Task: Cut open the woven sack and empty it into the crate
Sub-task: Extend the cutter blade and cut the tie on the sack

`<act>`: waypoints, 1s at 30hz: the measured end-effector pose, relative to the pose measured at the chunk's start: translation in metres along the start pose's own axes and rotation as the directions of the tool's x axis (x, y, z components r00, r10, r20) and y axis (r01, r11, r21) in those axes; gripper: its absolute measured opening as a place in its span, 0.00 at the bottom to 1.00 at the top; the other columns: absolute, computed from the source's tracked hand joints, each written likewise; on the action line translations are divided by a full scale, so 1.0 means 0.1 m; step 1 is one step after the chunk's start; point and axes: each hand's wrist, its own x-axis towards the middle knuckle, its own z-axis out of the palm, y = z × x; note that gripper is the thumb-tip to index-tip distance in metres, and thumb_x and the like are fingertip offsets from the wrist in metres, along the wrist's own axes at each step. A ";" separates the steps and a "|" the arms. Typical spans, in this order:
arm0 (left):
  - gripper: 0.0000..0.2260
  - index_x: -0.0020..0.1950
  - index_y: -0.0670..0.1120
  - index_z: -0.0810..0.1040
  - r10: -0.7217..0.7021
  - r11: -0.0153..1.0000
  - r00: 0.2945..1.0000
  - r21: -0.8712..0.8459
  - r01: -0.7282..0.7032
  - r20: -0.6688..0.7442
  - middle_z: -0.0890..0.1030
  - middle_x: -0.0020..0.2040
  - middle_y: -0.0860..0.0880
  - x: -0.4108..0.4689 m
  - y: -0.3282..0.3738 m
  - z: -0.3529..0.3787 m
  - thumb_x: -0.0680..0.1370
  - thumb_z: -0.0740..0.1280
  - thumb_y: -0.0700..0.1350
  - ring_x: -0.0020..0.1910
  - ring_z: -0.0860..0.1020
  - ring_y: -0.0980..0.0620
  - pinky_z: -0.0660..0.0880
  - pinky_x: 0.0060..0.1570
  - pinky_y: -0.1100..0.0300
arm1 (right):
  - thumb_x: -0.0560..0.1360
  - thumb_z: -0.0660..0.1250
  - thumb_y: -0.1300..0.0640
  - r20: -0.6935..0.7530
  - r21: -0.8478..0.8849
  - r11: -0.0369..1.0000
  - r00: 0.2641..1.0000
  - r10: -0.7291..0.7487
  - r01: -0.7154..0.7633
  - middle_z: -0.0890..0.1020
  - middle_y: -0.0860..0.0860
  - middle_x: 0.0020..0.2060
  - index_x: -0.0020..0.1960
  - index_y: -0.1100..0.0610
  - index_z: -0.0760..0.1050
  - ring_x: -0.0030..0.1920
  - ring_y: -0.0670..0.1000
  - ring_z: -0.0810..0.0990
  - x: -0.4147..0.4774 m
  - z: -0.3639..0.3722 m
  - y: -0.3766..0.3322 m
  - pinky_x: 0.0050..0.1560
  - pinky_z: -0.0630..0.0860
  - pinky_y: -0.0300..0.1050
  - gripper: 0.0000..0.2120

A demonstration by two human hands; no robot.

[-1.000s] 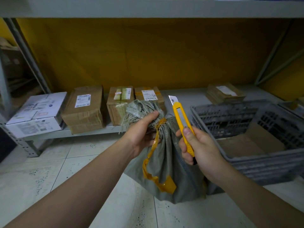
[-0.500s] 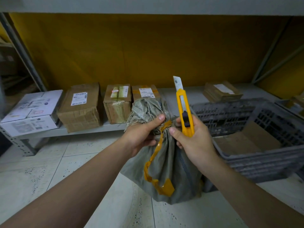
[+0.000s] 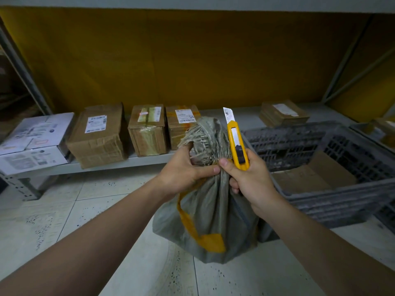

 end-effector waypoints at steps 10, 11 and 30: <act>0.28 0.71 0.53 0.54 0.656 0.457 0.751 0.753 -0.474 0.075 0.85 0.43 0.47 -0.04 -0.19 0.06 0.79 0.69 0.45 0.34 0.82 0.48 0.79 0.31 0.49 | 0.77 0.70 0.58 -0.007 0.025 1.000 1.000 0.009 -0.008 0.64 0.52 0.28 0.47 0.64 0.70 0.23 0.52 0.64 0.03 -0.09 0.06 0.22 0.65 0.42 0.11; 0.24 0.69 0.53 0.57 0.673 0.361 0.726 0.795 -0.488 0.140 0.84 0.46 0.46 -0.03 -0.21 0.04 0.79 0.67 0.45 0.36 0.83 0.46 0.79 0.31 0.49 | 0.77 0.70 0.58 -0.010 0.022 1.000 1.000 0.010 -0.010 0.64 0.54 0.28 0.47 0.63 0.71 0.23 0.52 0.64 0.03 -0.09 0.06 0.22 0.64 0.42 0.11; 0.18 0.74 0.53 0.72 0.543 0.590 0.838 0.685 -0.426 0.054 0.76 0.52 0.52 0.00 -0.46 0.06 0.83 0.62 0.46 0.50 0.73 0.63 0.69 0.50 0.69 | 0.78 0.66 0.60 0.109 0.445 0.835 0.945 0.308 -0.323 0.70 0.48 0.28 0.46 0.56 0.72 0.20 0.44 0.64 -0.02 -0.11 0.08 0.20 0.62 0.37 0.04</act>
